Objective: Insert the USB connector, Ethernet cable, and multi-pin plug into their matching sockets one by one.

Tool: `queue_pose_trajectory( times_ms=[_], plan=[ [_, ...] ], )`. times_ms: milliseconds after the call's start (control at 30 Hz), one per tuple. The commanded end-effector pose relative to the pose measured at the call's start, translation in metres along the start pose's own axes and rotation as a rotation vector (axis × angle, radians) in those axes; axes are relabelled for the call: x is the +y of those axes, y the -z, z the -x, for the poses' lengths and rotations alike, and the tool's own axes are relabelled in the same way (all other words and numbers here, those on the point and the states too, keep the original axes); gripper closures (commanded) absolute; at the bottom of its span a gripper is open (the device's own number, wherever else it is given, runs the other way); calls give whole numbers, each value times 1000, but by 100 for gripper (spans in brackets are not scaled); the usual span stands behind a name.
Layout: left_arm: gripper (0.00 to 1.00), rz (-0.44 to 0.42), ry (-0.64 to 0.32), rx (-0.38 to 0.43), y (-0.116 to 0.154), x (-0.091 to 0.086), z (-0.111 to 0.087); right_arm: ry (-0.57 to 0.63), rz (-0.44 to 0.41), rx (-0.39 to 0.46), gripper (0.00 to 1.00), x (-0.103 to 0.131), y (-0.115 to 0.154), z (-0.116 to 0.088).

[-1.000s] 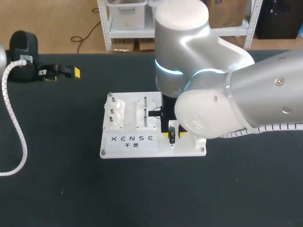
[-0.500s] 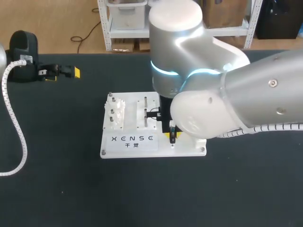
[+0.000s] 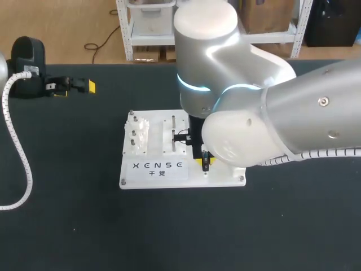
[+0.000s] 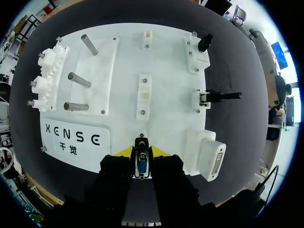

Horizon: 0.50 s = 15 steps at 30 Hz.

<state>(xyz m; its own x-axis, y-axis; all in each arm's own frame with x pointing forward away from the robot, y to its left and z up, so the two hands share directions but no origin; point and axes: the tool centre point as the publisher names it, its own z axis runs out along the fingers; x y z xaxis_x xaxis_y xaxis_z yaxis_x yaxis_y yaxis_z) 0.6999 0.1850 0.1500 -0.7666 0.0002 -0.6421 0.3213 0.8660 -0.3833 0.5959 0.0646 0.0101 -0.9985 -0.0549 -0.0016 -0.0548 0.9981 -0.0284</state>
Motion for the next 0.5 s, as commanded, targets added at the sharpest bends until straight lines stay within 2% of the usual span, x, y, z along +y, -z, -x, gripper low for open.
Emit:
queue_pose_trajectory(
  times_ms=[33, 500],
  plan=[
    [0, 0, 0, 0, 0, 0, 0, 2, 5, -8, 100, -2, -1, -2],
    [0, 0, 0, 0, 0, 0, 0, 14, 20, -37, 100, -5, 8, 0]
  ],
)
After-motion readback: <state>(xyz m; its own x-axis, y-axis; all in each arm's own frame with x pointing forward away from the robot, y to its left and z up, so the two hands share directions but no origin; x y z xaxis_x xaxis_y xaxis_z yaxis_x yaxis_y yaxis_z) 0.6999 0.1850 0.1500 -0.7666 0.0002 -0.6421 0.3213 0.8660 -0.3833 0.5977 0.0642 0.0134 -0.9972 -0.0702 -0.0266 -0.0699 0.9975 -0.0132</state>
